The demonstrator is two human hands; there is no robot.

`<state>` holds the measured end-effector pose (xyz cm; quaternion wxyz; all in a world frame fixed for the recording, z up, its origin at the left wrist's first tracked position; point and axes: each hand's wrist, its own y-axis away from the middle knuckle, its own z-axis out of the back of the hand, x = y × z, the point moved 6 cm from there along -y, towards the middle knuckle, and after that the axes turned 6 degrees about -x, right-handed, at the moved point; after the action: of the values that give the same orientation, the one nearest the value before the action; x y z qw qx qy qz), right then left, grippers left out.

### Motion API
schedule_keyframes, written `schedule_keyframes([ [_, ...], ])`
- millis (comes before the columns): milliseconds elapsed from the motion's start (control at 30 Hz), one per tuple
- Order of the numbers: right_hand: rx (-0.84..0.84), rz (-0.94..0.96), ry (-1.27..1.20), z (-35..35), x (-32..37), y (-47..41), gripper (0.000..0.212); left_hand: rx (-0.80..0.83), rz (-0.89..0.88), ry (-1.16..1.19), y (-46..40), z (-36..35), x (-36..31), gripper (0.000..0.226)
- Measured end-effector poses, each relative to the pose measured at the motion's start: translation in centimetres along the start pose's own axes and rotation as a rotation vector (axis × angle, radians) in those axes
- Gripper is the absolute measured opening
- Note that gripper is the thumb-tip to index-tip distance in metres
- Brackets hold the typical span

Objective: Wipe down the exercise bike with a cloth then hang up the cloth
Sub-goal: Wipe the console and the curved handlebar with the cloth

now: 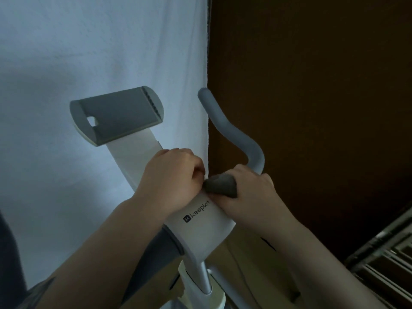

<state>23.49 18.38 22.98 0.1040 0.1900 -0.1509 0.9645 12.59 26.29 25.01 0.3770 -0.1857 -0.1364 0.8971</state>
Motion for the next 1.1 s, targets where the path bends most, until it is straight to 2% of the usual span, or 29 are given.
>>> schedule_keyframes([
  [67, -0.023, -0.010, -0.004, 0.4, -0.5, 0.0, 0.030, 0.016, -0.010, -0.018, 0.0, -0.1, -0.1, 0.030],
  [200, -0.006, 0.009, 0.164, -2.3, 0.1, -3.1, 0.028, 0.025, -0.009, -0.050, -0.1, -0.1, -0.3, 0.026],
  [333, 0.001, 0.031, 0.130, -1.7, -0.2, -1.8, 0.039, 0.039, -0.001, -0.011, -0.1, -0.2, 0.2, 0.029],
  [433, -0.067, 0.044, 0.145, -1.0, -0.3, -1.8, 0.036, 0.036, -0.025, -0.012, -0.3, -0.2, 0.3, 0.030],
  [533, -0.059, 0.017, 0.203, -2.4, -0.1, -3.6, 0.032, 0.024, -0.016, -0.019, -0.4, -0.1, 0.7, 0.030],
  [633, -0.043, 0.015, 0.046, -2.1, -0.3, -2.9, 0.029, 0.040, -0.005, -0.015, -0.3, -0.2, 1.0, 0.031],
  [700, -0.089, 0.060, 0.006, -0.6, -0.9, -1.7, 0.022, 0.043, -0.005, -0.005, -0.3, -0.2, 0.8, 0.032],
  [800, -0.350, -0.028, 0.048, 0.8, -3.6, -1.6, 0.027, 0.017, -0.002, 0.016, -0.2, -0.1, 0.6, 0.030],
  [867, -0.489, -0.131, -0.128, 0.5, -4.7, -0.7, 0.030, 0.013, 0.004, 0.029, -0.1, -0.2, 0.6, 0.030],
  [967, -0.431, -0.069, -0.421, -1.0, -3.6, 1.1, 0.027, 0.028, -0.001, 0.049, 0.0, -0.3, 0.2, 0.030],
  [1033, -0.425, -0.043, -0.480, -0.8, -4.0, 1.0, 0.023, 0.030, -0.044, 0.083, 0.0, -0.3, -0.7, 0.029],
  [1100, -0.509, -0.163, -0.568, -0.5, -5.6, 0.6, 0.018, 0.039, -0.096, 0.114, 0.3, -0.7, -1.8, 0.025],
])
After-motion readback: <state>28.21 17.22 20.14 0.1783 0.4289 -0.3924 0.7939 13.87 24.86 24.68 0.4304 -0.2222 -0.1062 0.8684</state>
